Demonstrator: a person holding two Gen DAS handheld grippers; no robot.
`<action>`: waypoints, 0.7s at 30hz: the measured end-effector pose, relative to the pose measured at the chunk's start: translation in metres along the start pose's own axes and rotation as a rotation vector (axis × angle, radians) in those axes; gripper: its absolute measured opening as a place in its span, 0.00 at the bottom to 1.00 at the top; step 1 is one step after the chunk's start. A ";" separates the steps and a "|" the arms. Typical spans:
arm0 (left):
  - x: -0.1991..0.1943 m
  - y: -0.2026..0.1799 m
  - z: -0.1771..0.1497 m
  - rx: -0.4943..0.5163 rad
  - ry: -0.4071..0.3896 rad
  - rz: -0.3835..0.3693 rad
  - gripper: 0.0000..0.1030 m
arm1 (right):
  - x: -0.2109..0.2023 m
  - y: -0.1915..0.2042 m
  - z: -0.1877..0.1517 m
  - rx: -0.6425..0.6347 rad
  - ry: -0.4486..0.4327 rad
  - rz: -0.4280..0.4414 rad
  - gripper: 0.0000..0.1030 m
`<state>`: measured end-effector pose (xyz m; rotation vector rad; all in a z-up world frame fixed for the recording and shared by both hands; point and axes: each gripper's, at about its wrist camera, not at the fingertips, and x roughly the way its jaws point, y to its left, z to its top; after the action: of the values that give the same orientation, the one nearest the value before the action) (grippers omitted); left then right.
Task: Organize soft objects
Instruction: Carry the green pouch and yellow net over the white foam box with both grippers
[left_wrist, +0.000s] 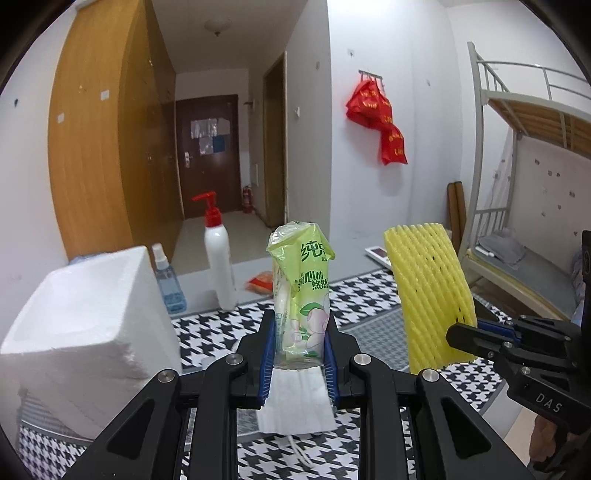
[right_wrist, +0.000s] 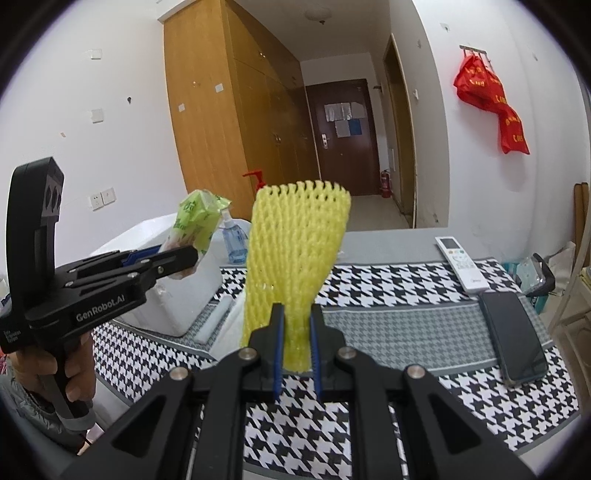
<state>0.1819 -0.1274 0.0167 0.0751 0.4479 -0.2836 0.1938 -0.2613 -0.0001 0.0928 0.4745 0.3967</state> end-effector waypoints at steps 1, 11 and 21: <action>-0.001 0.002 0.001 0.000 -0.004 0.004 0.24 | 0.001 0.002 0.002 -0.006 -0.003 0.003 0.15; -0.019 0.022 0.007 -0.006 -0.045 0.043 0.24 | 0.012 0.021 0.020 -0.040 -0.027 0.046 0.15; -0.039 0.050 0.014 -0.035 -0.071 0.081 0.24 | 0.021 0.046 0.038 -0.078 -0.046 0.093 0.15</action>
<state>0.1681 -0.0717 0.0464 0.0491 0.3782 -0.1980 0.2123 -0.2110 0.0325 0.0485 0.4093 0.5027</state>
